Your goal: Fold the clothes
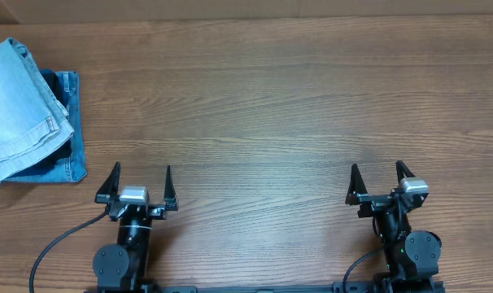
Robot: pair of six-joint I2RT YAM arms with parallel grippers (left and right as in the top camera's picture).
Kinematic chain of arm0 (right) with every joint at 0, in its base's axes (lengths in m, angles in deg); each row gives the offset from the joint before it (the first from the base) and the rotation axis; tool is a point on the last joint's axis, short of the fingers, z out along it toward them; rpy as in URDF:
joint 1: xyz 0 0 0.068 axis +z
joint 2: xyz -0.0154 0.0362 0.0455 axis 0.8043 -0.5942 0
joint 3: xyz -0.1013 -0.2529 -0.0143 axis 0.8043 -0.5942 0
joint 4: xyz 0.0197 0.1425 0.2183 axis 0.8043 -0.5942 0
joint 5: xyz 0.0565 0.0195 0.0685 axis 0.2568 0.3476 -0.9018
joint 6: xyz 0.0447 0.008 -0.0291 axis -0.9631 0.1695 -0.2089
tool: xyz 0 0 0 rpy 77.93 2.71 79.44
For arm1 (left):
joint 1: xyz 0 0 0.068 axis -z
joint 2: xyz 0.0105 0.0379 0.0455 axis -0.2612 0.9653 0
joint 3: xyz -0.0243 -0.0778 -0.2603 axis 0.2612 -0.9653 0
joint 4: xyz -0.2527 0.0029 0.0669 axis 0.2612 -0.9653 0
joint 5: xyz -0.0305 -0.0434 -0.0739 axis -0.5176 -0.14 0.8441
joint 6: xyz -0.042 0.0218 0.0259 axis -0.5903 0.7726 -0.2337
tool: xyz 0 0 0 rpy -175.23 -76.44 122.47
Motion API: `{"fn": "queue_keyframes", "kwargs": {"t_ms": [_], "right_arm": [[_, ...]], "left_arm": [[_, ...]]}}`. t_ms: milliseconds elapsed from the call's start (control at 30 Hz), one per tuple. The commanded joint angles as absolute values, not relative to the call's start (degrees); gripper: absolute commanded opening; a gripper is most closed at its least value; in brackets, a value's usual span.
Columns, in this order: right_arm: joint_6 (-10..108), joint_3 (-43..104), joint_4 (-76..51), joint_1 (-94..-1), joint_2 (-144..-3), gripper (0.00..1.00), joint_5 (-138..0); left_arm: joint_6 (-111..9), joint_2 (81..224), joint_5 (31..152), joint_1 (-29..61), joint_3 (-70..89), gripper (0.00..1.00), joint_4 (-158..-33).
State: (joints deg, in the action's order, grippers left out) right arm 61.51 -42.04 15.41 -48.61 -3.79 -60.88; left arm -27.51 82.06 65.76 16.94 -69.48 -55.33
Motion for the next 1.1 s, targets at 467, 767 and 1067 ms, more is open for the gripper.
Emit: {"fn": "queue_keyframes", "kwargs": {"t_ms": [467, 767, 1067], "right_arm": [[61.70, -42.58, 15.73, -48.53, -3.38, 1.00, -61.16], [61.70, -42.58, 15.73, -48.53, -3.38, 1.00, -61.16], [61.72, -42.58, 15.73, -48.53, -3.38, 1.00, -61.16]], "left_arm": [[-25.95, 80.59, 69.28, 16.83, -70.15, 1.00, -65.45], [-29.82, 80.59, 69.11, 15.20, -70.15, 1.00, -65.60], [-29.82, 80.66, 69.08, 15.15, -70.13, 1.00, -65.60]]}}
